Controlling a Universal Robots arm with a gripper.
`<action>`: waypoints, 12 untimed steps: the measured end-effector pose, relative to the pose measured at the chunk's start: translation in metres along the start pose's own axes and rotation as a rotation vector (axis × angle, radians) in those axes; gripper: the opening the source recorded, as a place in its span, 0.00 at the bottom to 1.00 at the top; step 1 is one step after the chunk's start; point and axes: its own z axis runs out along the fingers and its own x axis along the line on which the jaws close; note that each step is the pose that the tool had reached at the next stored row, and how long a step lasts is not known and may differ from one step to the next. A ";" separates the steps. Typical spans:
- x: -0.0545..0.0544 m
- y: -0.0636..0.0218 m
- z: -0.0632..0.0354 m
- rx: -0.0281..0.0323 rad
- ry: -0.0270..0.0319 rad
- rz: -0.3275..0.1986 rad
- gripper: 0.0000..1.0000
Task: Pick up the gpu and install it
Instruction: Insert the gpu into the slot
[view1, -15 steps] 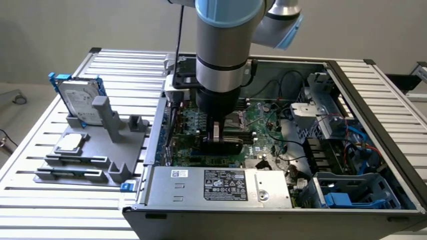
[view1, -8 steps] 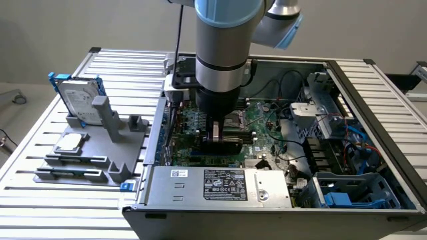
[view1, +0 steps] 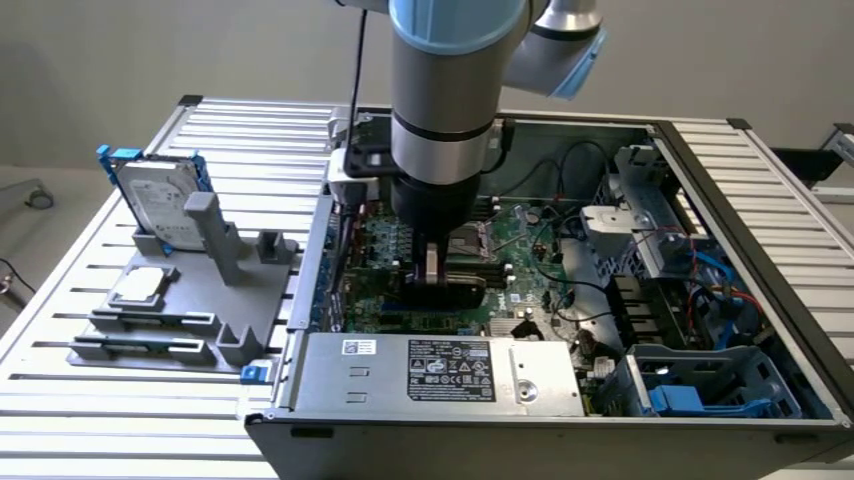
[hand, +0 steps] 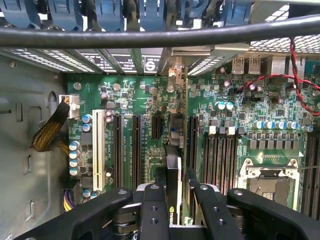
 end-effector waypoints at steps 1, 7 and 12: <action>0.000 0.0002 -0.0003 -0.0002 0.0002 0.000 0.26; 0.001 0.0004 -0.0002 0.0001 -0.0003 0.000 0.26; 0.003 0.0004 -0.0003 -0.0002 -0.0001 0.000 0.26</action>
